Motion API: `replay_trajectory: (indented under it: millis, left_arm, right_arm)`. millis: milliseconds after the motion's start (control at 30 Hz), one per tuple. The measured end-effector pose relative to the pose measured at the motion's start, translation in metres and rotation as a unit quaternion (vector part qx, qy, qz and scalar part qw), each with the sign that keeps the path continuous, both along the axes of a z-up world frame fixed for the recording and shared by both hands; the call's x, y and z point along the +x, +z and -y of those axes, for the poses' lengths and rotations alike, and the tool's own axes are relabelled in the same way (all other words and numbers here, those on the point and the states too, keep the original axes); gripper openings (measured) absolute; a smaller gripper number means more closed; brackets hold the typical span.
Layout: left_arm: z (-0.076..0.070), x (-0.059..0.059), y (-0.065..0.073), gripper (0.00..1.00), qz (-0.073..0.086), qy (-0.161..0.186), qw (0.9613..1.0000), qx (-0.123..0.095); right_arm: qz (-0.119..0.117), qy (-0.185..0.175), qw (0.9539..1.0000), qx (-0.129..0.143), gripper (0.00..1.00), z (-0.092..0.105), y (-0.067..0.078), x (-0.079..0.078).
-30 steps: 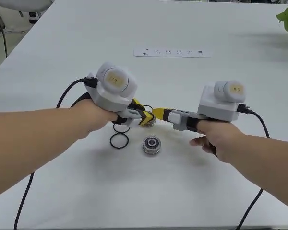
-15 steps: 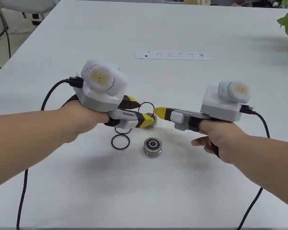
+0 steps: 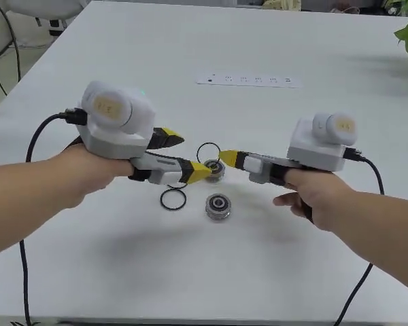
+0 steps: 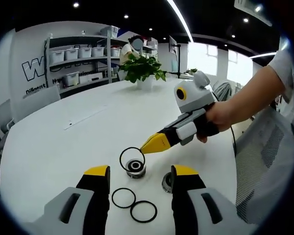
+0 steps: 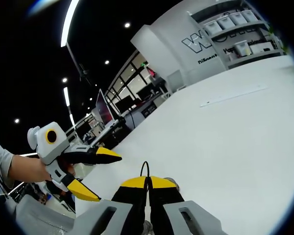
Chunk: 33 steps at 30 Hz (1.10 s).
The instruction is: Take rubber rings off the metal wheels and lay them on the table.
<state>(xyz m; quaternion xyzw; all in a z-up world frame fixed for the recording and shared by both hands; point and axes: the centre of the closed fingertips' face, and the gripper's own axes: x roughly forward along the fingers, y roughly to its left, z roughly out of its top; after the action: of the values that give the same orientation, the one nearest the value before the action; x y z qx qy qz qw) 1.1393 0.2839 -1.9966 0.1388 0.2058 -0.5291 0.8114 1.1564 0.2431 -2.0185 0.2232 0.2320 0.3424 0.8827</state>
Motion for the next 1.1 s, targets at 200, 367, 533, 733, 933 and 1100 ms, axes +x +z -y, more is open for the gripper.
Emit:
replay_trajectory:
  millis: [200,367,533,733,933,1100]
  left_arm:
    - [-0.018,-0.004,0.005,0.53,0.004,0.010,0.9999,-0.004]
    - [-0.029,-0.010,0.012,0.59,0.008,0.018,0.9997,-0.015]
    - [-0.042,-0.016,0.014,0.66,0.015,0.021,0.9996,-0.011]
    - [-0.057,-0.018,0.019,0.72,0.016,0.038,0.9989,-0.023]
    - [-0.075,-0.019,0.019,0.78,0.017,0.055,0.9981,-0.023]
    - [-0.086,-0.020,0.021,0.81,0.022,0.067,0.9972,-0.023]
  right_arm:
    - [0.002,0.004,1.0000,0.000,0.00,-0.002,0.003,0.000]
    - [0.003,0.005,1.0000,0.001,0.00,-0.005,0.006,0.000]
    - [0.005,0.009,0.9999,0.003,0.00,-0.010,0.010,0.001]
    - [0.004,0.016,0.9999,0.006,0.00,-0.018,0.011,0.001]
    - [0.002,0.027,0.9996,0.005,0.00,-0.029,0.010,-0.001]
    - [-0.001,0.033,0.9995,0.005,0.00,-0.035,0.009,-0.002]
